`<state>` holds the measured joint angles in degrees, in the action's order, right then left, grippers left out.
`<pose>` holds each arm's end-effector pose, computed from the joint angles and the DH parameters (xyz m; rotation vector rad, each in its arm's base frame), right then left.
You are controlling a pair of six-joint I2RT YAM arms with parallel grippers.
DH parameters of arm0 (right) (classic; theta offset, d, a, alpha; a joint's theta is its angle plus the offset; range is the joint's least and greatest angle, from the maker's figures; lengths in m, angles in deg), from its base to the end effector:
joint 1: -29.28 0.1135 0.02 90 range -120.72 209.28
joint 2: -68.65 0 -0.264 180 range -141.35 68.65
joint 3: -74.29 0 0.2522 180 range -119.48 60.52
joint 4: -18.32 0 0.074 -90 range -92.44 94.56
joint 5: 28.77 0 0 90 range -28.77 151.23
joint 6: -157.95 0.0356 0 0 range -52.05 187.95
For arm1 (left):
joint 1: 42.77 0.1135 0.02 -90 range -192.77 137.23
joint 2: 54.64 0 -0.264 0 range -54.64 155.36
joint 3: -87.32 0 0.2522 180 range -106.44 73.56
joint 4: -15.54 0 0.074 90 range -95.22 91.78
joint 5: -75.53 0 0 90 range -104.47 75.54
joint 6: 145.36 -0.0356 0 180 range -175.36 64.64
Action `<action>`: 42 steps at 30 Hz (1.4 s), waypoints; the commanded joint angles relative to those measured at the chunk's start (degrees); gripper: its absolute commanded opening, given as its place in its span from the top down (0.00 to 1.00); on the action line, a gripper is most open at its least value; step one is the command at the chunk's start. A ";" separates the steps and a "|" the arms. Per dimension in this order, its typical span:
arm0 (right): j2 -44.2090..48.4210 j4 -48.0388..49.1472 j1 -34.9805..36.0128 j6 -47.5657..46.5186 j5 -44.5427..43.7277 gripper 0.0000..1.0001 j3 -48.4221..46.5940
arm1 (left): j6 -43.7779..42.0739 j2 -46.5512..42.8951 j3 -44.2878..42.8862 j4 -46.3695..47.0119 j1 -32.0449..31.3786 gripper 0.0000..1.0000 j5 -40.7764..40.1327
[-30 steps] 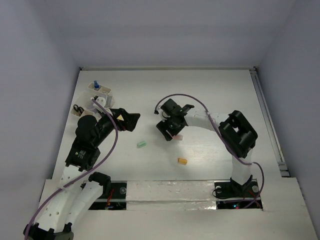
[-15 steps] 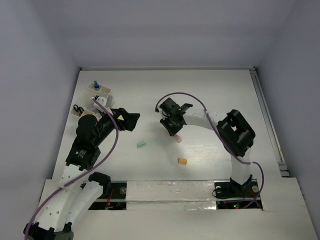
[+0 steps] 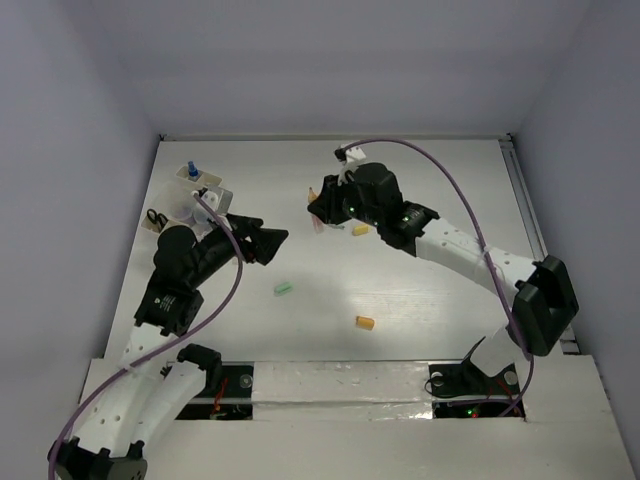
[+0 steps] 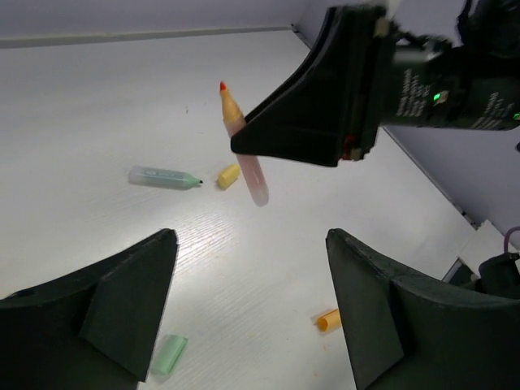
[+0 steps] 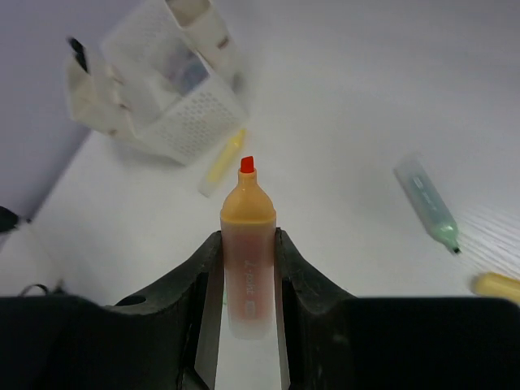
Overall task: Sort the stationery into containers
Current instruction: Pick up the pen from the center of the board.
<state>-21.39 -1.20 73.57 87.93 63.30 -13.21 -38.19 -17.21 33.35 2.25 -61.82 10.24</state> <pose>0.2666 0.2619 0.3252 -0.4530 1.9855 0.7610 0.1448 -0.0657 0.3518 0.3815 1.5308 -0.8256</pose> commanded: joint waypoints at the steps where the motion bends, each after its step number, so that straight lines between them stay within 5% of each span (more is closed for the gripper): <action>1: 1.44 13.73 0.61 9.10 3.73 0.96 3.07 | 0.76 1.94 -0.31 2.87 0.15 0.30 2.71; 10: 5.31 24.56 4.04 16.04 7.16 0.90 6.32 | 2.17 5.11 -0.05 4.54 2.88 0.34 5.35; 30: 3.12 23.34 9.50 14.55 4.53 0.90 1.14 | 3.40 6.96 0.57 6.65 3.40 0.53 9.92; 33: 2.85 22.64 10.55 13.94 3.65 0.90 0.70 | 3.48 6.52 0.48 6.65 3.40 0.62 9.31; 40: 5.05 22.19 11.08 14.99 2.33 0.89 2.72 | 2.78 5.12 -0.22 5.77 3.40 1.00 8.17; 42: 6.27 21.67 11.08 15.61 2.24 0.84 4.12 | 2.26 3.80 -0.49 4.89 3.40 1.00 6.41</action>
<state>-18.72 18.69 83.80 102.47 65.68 -9.36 -34.49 -10.92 33.68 5.33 -58.85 19.60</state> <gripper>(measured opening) 0.316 0.174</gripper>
